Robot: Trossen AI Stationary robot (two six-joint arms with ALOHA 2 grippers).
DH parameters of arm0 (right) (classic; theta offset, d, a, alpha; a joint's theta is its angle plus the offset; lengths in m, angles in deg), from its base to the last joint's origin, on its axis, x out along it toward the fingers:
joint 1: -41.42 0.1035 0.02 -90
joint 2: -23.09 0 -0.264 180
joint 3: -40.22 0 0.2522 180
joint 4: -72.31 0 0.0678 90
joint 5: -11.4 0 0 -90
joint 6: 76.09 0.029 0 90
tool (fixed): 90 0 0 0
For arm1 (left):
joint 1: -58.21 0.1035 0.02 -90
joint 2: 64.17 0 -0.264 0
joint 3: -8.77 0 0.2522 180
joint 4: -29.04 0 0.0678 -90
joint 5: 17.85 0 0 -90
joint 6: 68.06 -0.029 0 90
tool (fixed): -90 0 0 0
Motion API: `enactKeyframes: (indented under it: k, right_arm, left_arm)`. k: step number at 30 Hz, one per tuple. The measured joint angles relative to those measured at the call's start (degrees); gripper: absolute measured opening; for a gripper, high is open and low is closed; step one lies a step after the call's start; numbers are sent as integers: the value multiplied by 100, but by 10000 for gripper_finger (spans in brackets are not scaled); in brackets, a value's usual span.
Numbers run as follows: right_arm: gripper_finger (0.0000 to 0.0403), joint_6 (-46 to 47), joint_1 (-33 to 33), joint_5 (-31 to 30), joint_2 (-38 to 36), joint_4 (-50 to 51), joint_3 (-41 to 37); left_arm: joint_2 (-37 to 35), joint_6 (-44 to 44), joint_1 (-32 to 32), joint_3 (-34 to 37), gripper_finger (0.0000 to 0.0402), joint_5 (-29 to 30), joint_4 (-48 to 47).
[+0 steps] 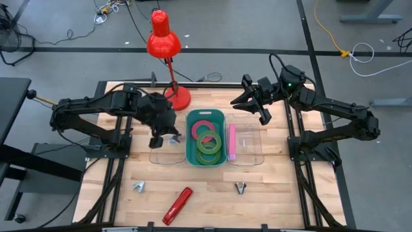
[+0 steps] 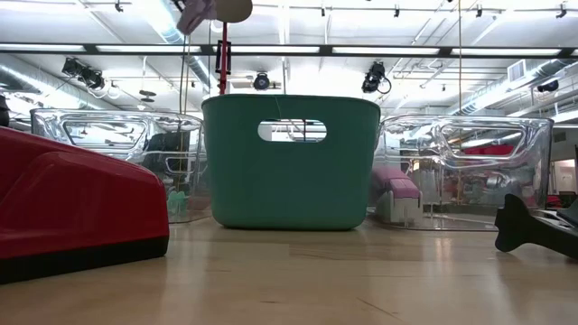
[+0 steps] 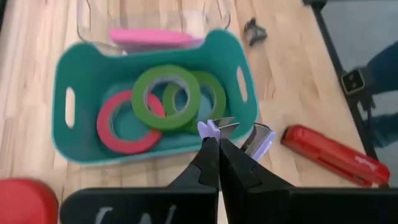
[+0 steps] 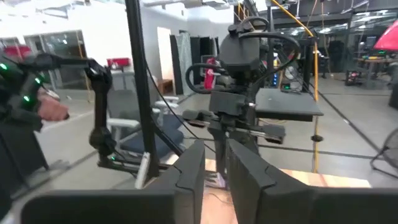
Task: Pick and place Stapler, Stapler remover, tape
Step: Put the top light blue stapler remover into the left transparent bin
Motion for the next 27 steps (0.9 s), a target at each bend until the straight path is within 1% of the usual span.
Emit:
enactKeyframes:
  k: [3,9,12,14,21,27]
  right_arm:
    - [46,-157,-2,-239,-3,142,0]
    - [5,-214,-9,-520,-165,331,0]
    - [4,-393,-9,-602,-312,551,0]
    - [4,-450,-9,-765,-444,739,0]
    - [1,-690,-9,-1170,-954,1507,0]
    - [1,-645,-9,-1508,-1374,2230,0]
  left_arm:
    - [0,-19,31,0,0,30,-159]
    - [-7,95,46,106,0,159,-51]
    - [4,184,44,428,0,165,-23]
    - [1,199,37,676,0,131,29]
    - [4,337,44,1600,0,23,541]
    - [4,525,44,2114,0,27,814]
